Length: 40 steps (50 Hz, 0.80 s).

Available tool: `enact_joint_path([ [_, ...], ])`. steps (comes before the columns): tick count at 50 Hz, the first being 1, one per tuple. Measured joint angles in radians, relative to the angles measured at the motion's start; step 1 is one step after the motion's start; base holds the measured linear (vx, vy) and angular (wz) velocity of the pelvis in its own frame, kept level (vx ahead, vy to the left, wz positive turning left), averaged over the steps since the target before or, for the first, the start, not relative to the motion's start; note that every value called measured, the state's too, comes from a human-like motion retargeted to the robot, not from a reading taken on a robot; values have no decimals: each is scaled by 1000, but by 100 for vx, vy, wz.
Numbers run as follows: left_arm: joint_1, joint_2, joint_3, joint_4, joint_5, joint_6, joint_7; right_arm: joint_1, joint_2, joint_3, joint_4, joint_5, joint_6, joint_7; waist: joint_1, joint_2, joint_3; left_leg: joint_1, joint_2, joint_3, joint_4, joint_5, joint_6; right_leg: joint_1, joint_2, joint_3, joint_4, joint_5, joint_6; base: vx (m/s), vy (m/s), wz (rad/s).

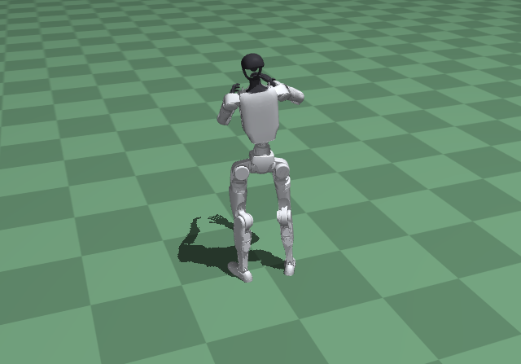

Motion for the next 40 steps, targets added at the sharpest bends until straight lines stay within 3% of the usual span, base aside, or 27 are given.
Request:
enact_joint_path([
  [10, 13, 173, -33, -129, -193, 6, -4, 445, 30, -201, -80, 190, 20, 26, -71, 51, 9, -16, -8, -1, -8, 5, 3, -13, -5, -4, -10, 7, 4, 0, 0, 0],
  [17, -101, 351, -53, -82, -361, -11, -13, 633, 94, -318, -102, 307, 21, -11, -128, 78, 18, -31, -13, 16, -13, 12, 11, -40, -7, 12, -14, 19, 9, 0, 0, -6],
  [29, -455, 537, -73, 356, -646, -47, -24, 690, 122, -329, -128, 350, 9, -59, -189, 62, 79, -77, -15, 82, -15, 39, 14, -113, 6, 72, -44, 73, 13, -6, 1, -30],
  [40, -766, 623, -138, 753, -718, -10, 15, 666, 94, -297, -122, 321, 17, -53, -245, 21, 150, -113, -9, 131, -45, 79, 3, -166, 36, 109, -94, 140, 13, -9, 0, -24],
])
